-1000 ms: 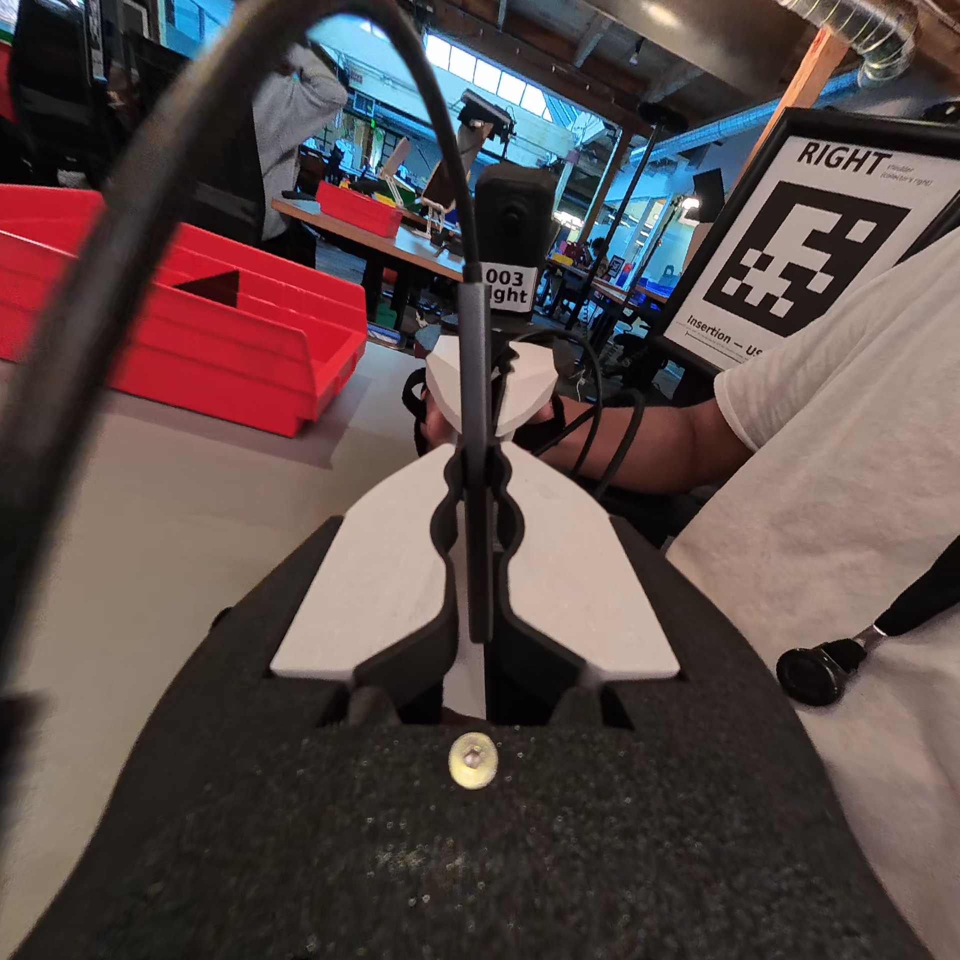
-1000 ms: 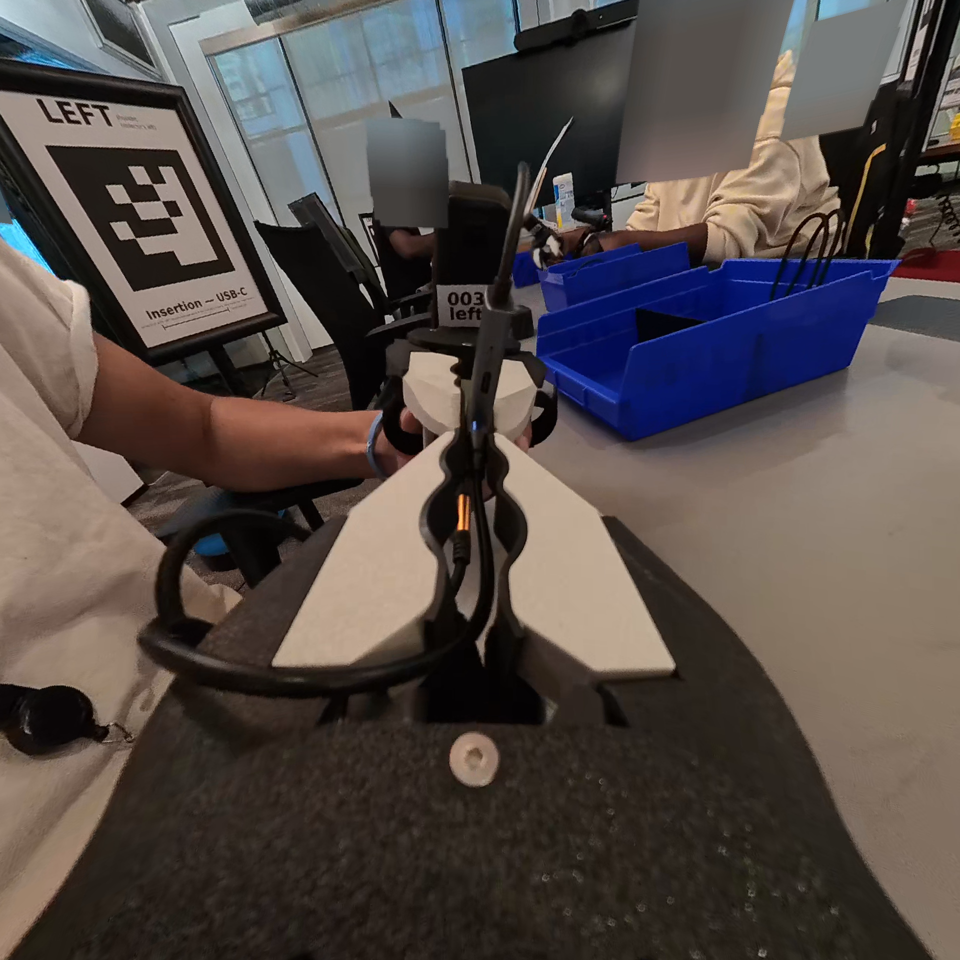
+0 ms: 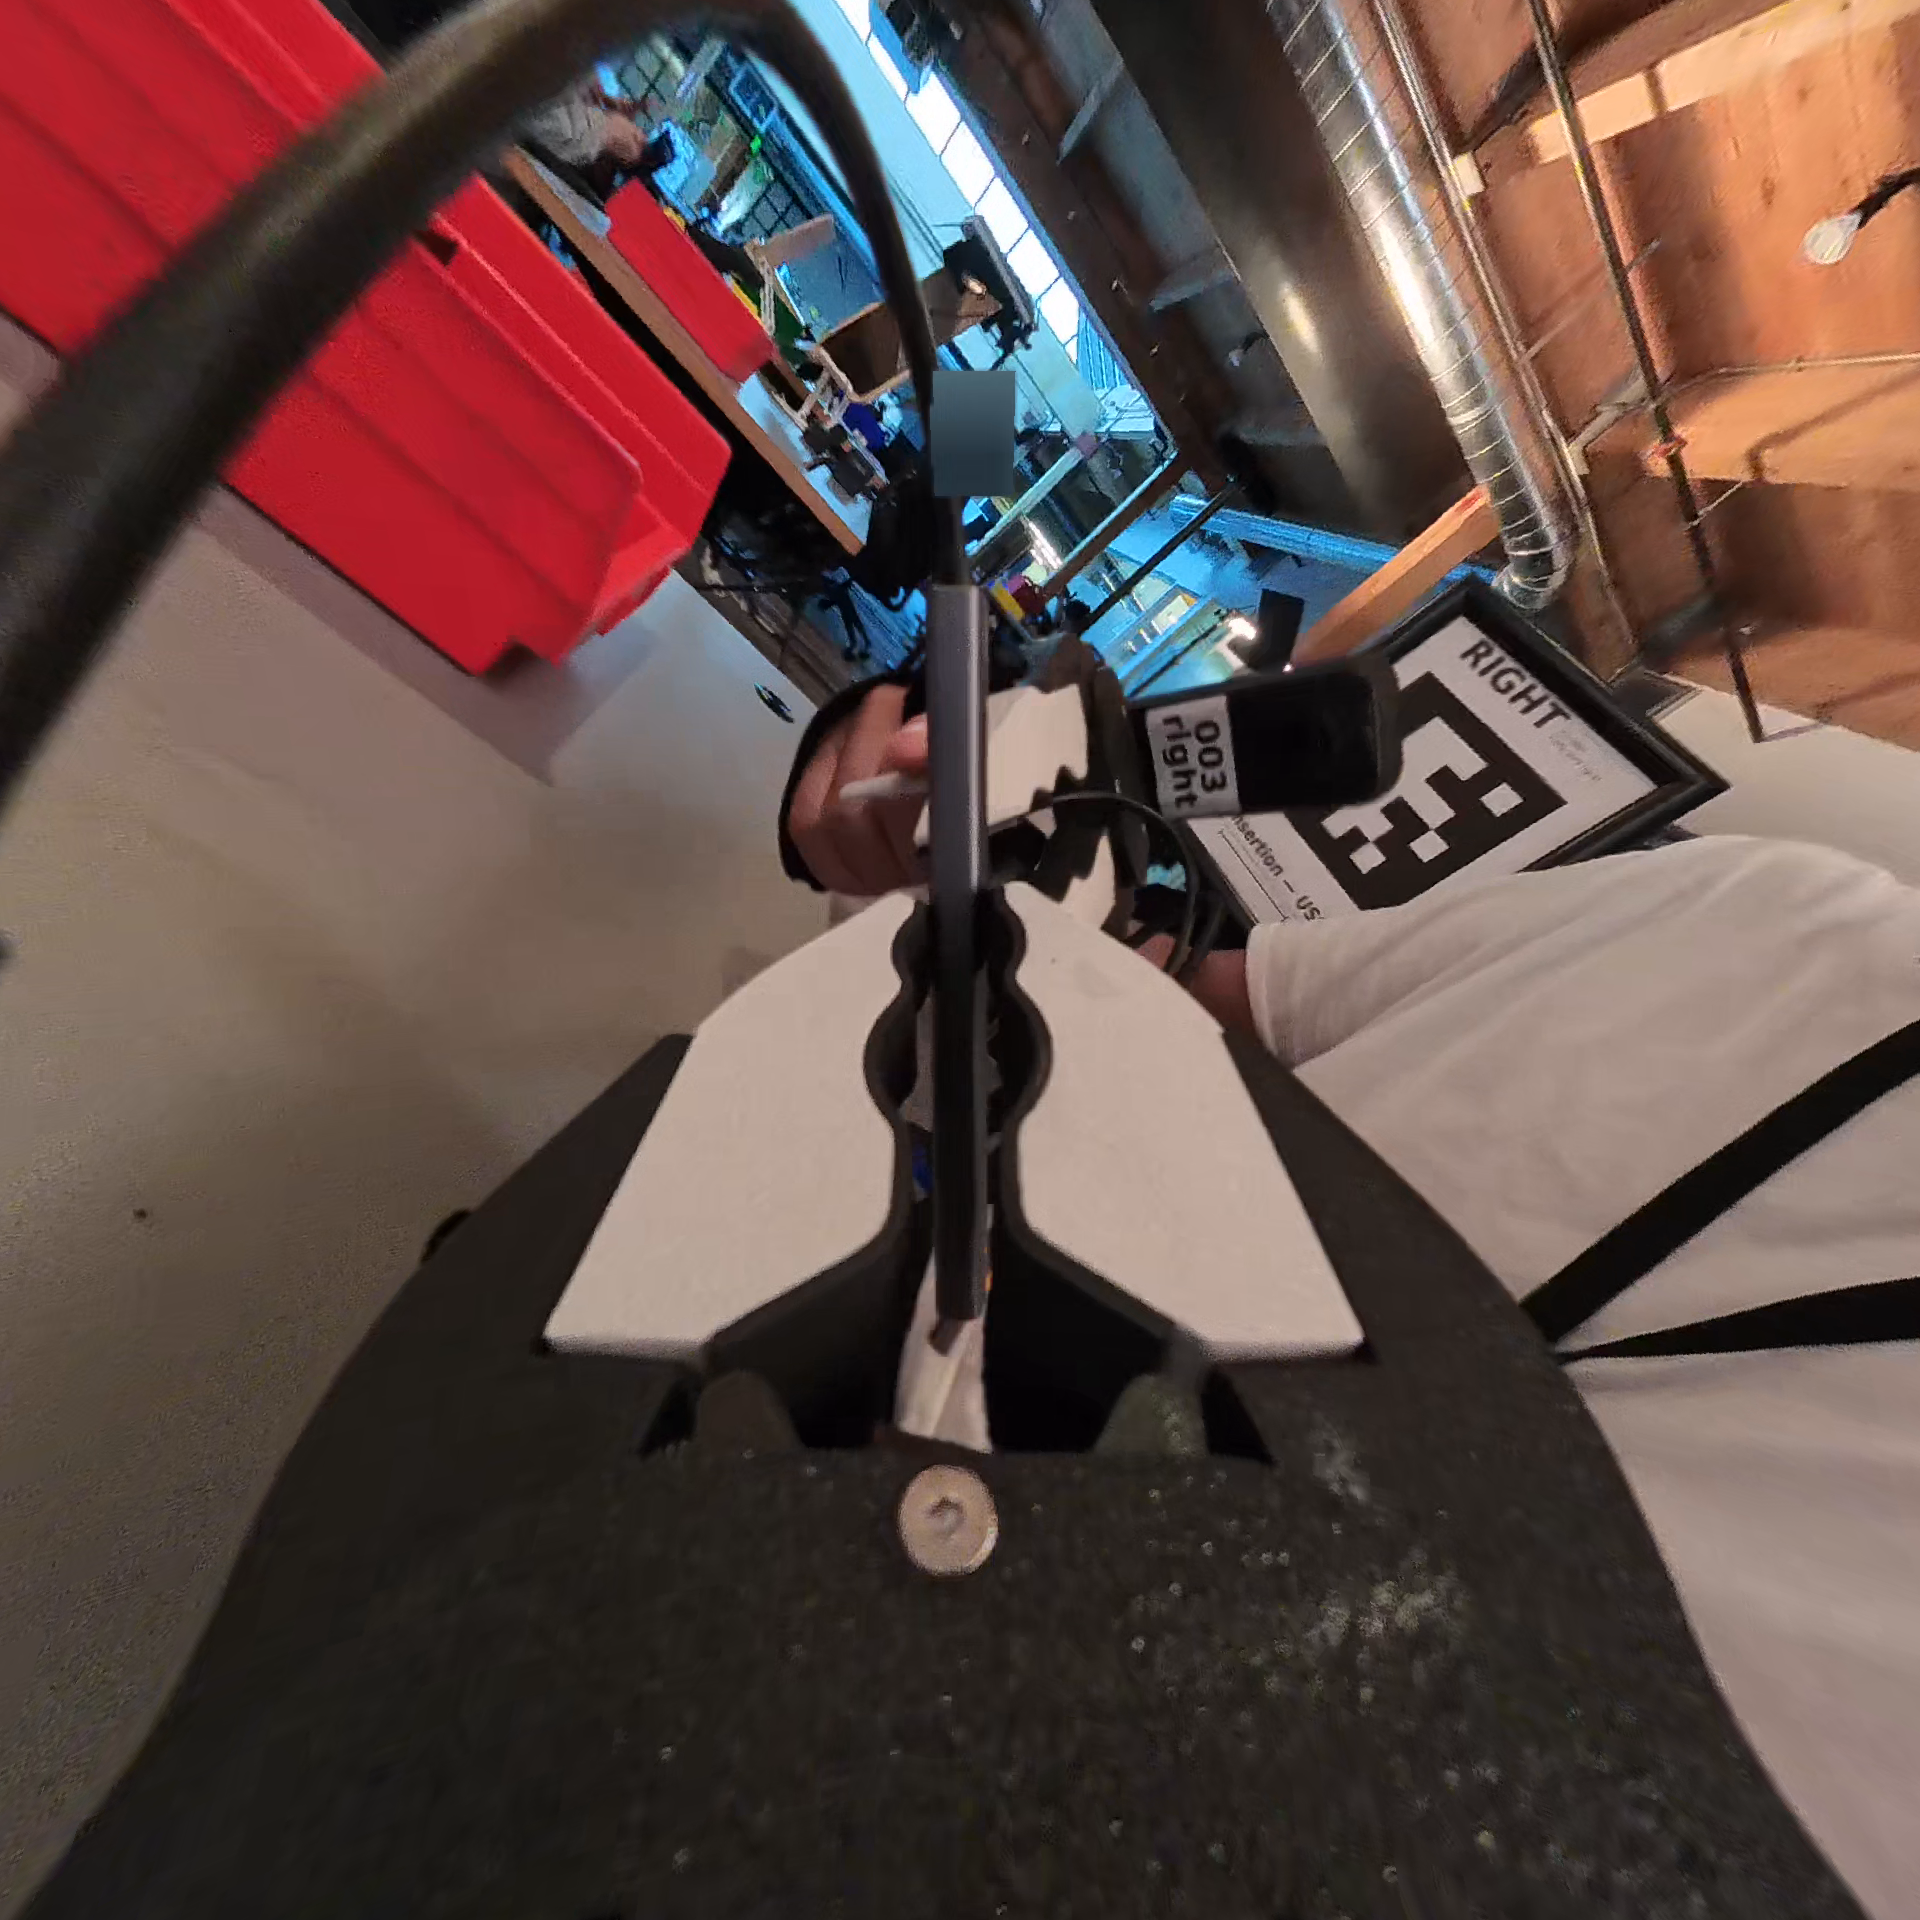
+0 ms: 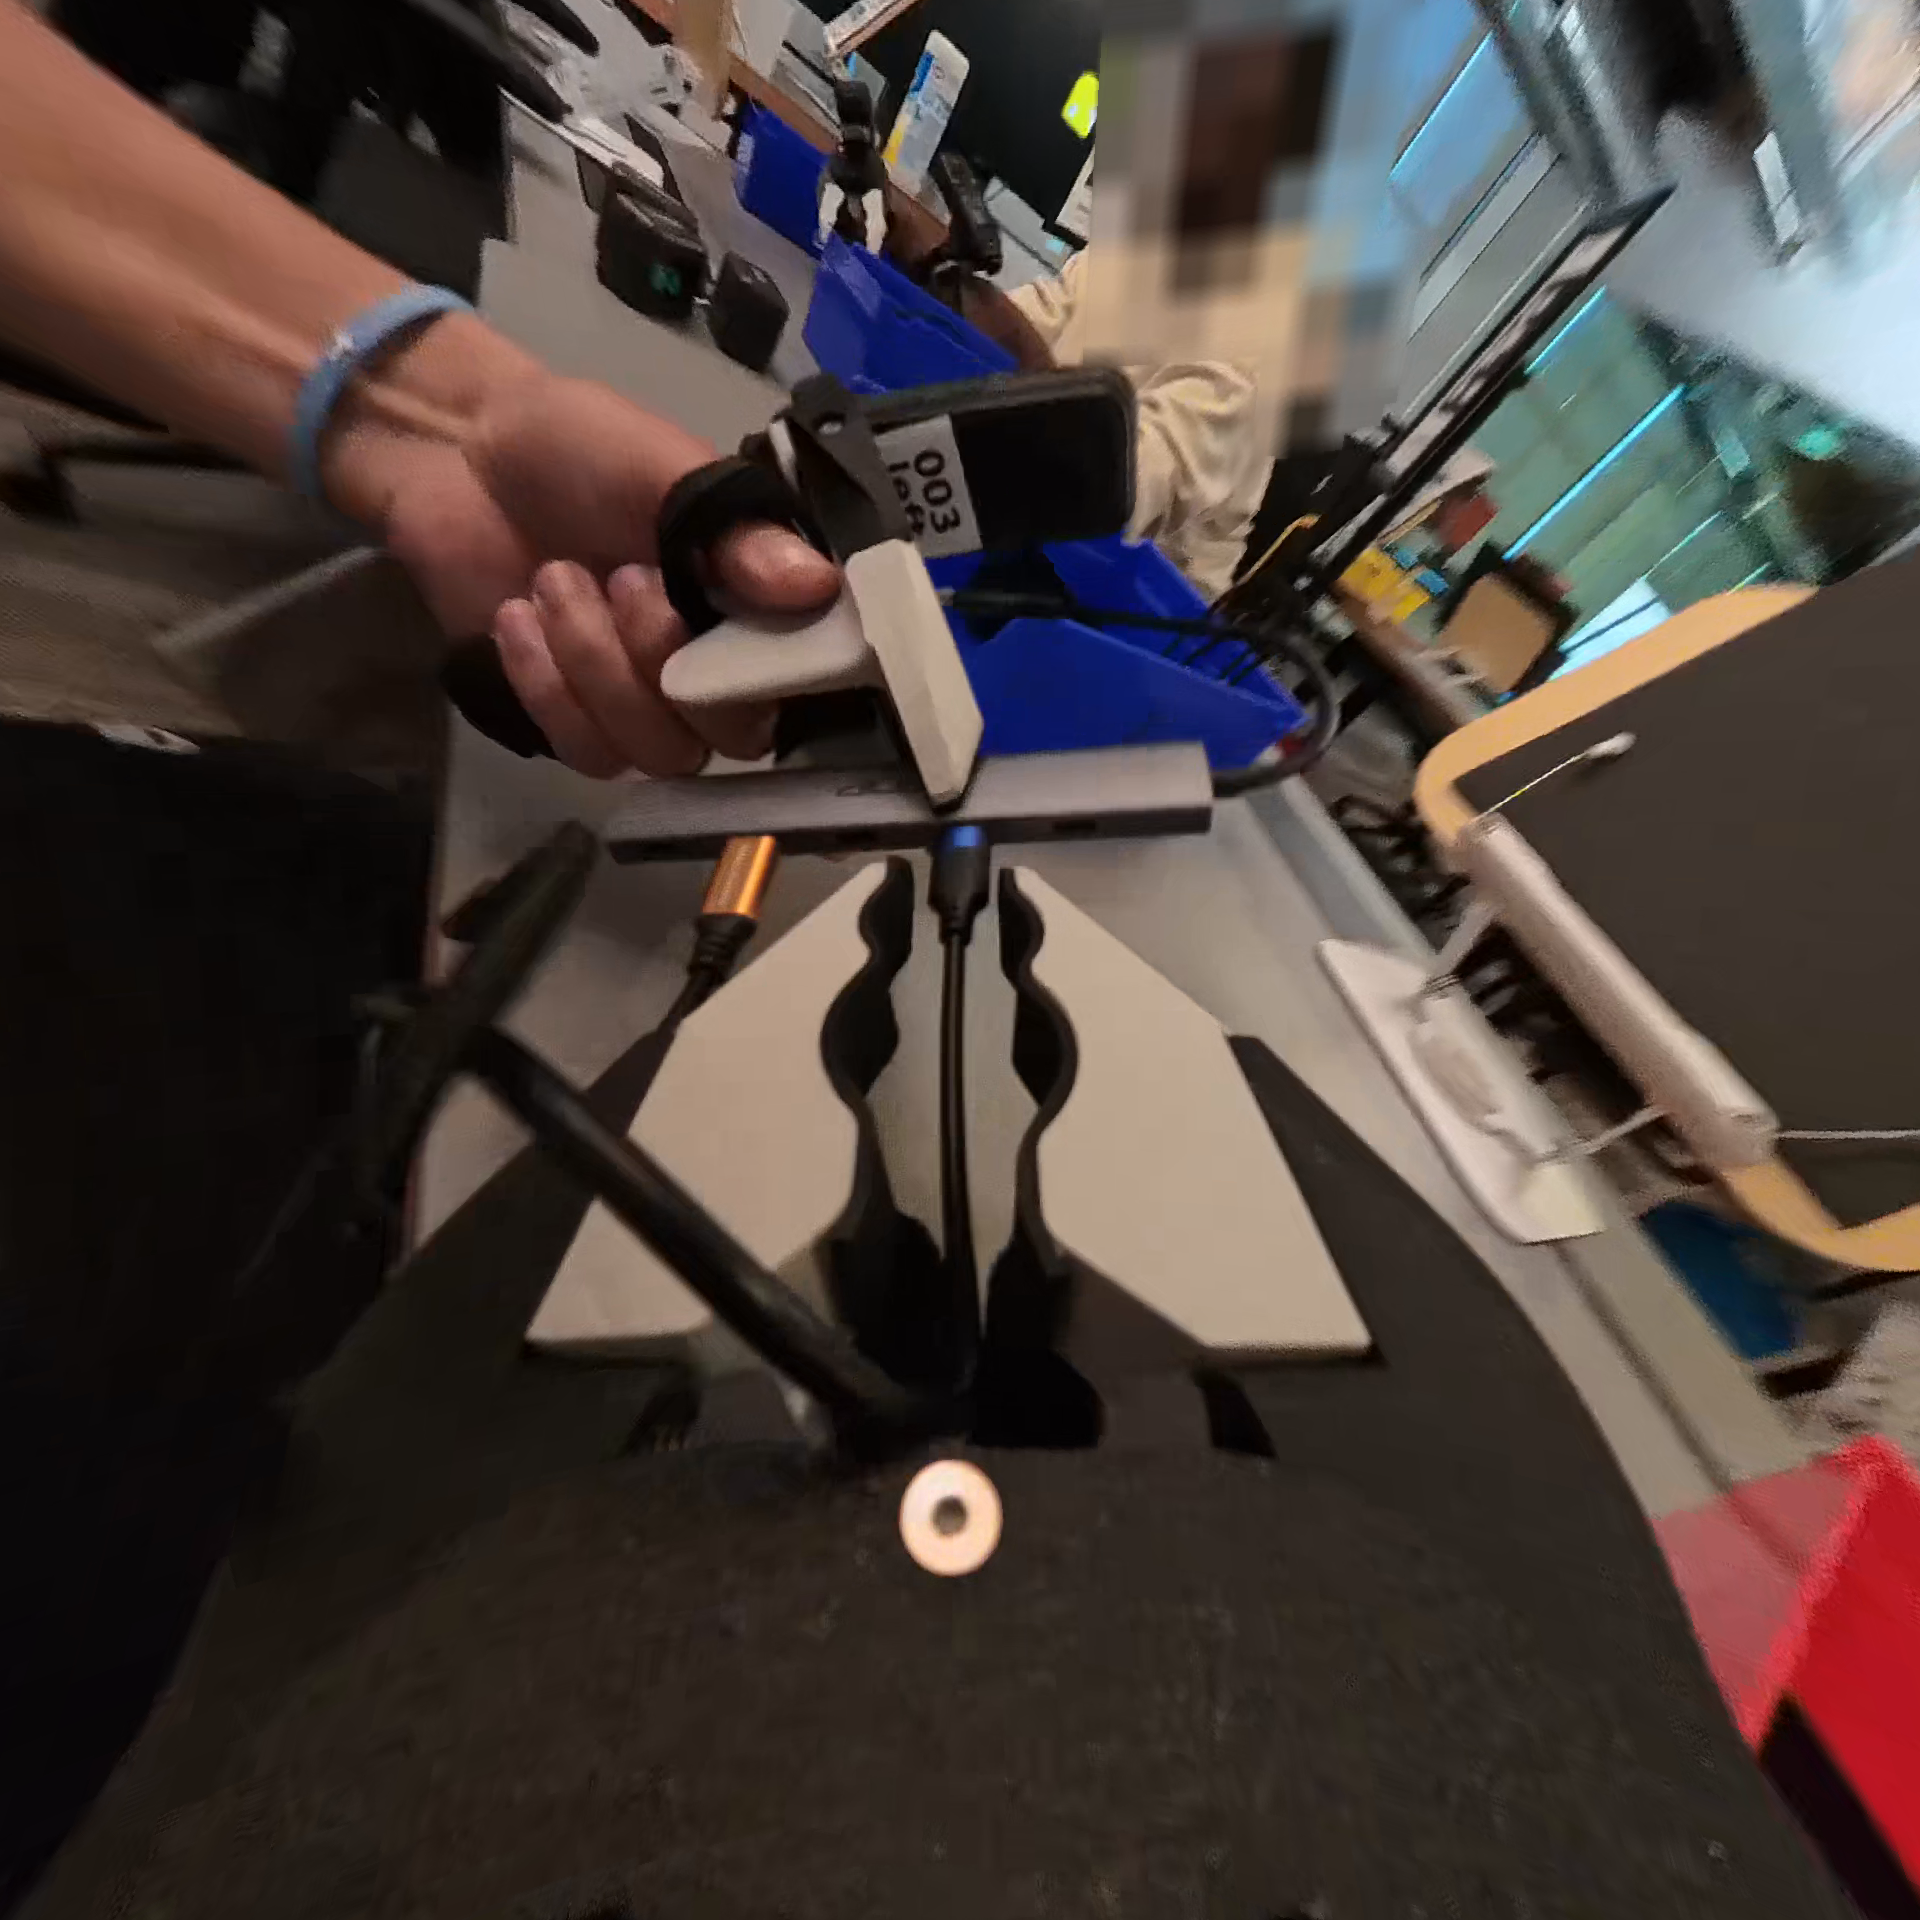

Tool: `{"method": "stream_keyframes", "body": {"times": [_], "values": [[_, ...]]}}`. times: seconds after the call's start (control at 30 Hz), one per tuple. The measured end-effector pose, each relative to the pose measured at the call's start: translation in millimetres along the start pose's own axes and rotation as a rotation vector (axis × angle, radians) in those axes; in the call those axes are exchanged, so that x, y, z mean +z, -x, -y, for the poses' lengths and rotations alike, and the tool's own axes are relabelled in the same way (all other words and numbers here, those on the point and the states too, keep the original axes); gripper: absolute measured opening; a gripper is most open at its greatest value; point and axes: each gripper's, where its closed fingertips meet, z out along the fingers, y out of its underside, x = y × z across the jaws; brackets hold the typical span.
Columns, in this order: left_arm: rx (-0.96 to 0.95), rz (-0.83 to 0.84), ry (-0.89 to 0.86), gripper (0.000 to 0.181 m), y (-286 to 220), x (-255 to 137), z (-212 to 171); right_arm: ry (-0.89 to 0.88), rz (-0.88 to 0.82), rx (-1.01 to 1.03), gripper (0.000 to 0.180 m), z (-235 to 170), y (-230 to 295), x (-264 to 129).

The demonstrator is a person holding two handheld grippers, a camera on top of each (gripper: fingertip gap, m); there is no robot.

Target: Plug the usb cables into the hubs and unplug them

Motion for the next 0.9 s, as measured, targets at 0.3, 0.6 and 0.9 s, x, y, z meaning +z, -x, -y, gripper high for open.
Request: {"method": "stream_keyframes", "body": {"times": [0.3,0.6,0.9], "values": [[-0.156,-0.093,-0.042,0.009,-1.5,2.3,-1.1,-0.013,-0.072,-0.123,0.010,1.2,-2.4,2.9],[-0.057,-0.031,-0.070,0.009,-1.6,4.6,3.7,-0.014,-0.102,-0.139,0.009,2.0,-7.8,1.3],[-0.066,0.088,-0.423,0.009,17.8,-49.8,56.4,-0.071,-0.271,-0.067,0.010,4.2,-49.4,-30.3]]}}
